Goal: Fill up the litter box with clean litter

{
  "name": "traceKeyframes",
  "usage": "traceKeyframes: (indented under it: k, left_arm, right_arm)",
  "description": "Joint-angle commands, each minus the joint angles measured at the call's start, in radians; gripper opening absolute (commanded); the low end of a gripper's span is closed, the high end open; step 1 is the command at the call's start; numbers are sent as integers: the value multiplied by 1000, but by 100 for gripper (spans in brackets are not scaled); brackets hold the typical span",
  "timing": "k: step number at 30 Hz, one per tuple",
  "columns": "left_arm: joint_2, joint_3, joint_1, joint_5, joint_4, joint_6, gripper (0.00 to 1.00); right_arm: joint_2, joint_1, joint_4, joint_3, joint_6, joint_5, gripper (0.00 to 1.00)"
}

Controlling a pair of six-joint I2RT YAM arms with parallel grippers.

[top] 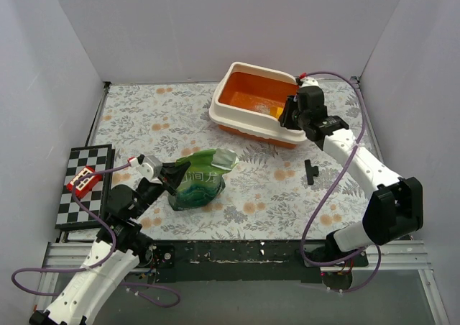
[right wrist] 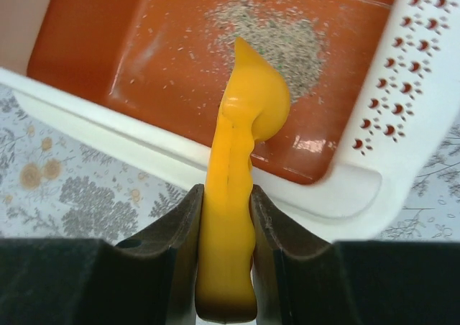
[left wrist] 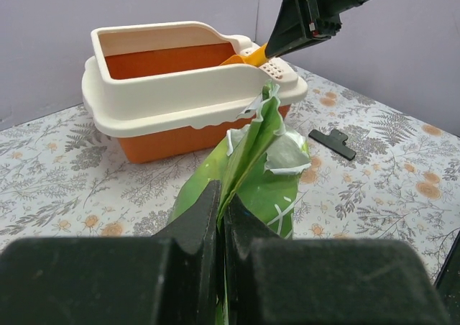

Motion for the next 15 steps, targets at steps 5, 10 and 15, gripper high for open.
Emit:
traceKeyframes:
  k: [5, 10, 15]
  left_arm:
    - [-29, 5, -5, -44, -15, 7, 0]
    - [-34, 7, -5, -35, -21, 6, 0]
    - [-25, 5, -5, 41, -16, 4, 0]
  right_arm:
    - [24, 217, -75, 48, 145, -13, 1]
    - [43, 290, -160, 118, 170, 118, 1]
    - [-28, 285, -298, 220, 61, 316, 1]
